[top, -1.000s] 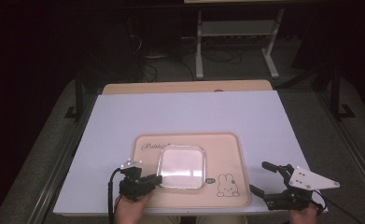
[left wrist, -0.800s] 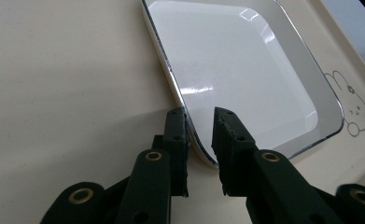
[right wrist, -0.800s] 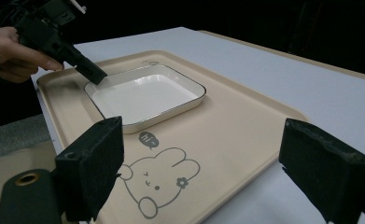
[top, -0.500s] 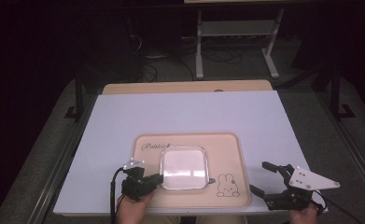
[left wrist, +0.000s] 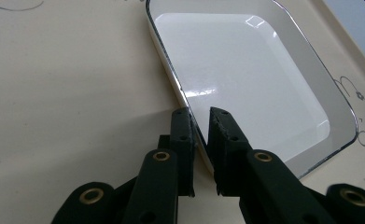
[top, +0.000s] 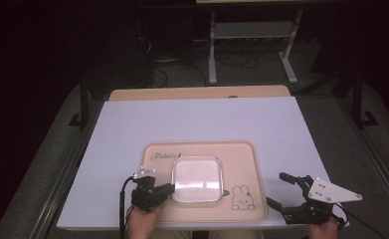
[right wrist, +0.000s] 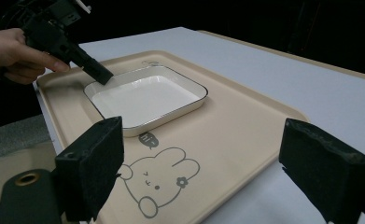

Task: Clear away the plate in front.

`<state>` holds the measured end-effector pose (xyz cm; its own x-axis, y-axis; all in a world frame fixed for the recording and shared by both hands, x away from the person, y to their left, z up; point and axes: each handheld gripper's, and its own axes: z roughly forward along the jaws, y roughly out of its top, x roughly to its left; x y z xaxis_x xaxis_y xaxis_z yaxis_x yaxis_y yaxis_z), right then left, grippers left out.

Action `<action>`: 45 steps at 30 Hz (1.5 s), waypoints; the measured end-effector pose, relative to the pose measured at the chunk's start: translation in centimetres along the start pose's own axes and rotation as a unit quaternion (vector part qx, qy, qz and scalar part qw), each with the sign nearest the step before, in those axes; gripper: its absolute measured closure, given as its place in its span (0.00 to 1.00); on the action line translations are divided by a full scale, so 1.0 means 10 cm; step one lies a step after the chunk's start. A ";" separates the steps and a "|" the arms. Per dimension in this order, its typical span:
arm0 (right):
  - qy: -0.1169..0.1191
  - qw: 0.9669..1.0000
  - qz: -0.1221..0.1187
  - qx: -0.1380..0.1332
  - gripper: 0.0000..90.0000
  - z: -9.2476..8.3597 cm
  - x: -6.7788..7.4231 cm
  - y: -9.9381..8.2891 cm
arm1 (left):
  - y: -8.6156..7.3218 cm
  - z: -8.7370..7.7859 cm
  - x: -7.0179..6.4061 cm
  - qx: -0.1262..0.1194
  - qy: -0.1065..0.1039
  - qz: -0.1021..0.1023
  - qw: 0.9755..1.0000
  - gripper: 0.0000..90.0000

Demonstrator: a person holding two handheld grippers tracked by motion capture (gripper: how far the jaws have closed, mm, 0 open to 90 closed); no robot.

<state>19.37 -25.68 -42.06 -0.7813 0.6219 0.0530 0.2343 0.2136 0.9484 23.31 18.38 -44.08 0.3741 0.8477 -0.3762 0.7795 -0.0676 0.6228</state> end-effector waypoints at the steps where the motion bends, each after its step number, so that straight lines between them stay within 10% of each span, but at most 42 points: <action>1: 0.000 1.000 0.000 0.000 0.15 0.00 0.00 0.00 | 0.00 0.00 0.00 0.000 0.000 0.000 1.000 0.89; 21: -0.004 1.000 0.002 0.007 0.15 0.01 0.00 -0.01 | 0.00 -0.07 0.05 -0.014 -0.005 0.022 1.000 0.82; 45: -0.032 0.999 0.025 0.016 0.15 0.00 -0.05 -0.03 | 0.04 -0.25 0.16 -0.049 -0.017 0.105 0.993 0.75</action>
<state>19.70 -26.12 -42.37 -0.7296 0.6792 0.0790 0.2911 0.2040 0.9347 23.00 20.97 -42.70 0.5409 0.8019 -0.2536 0.6307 -0.1872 0.7531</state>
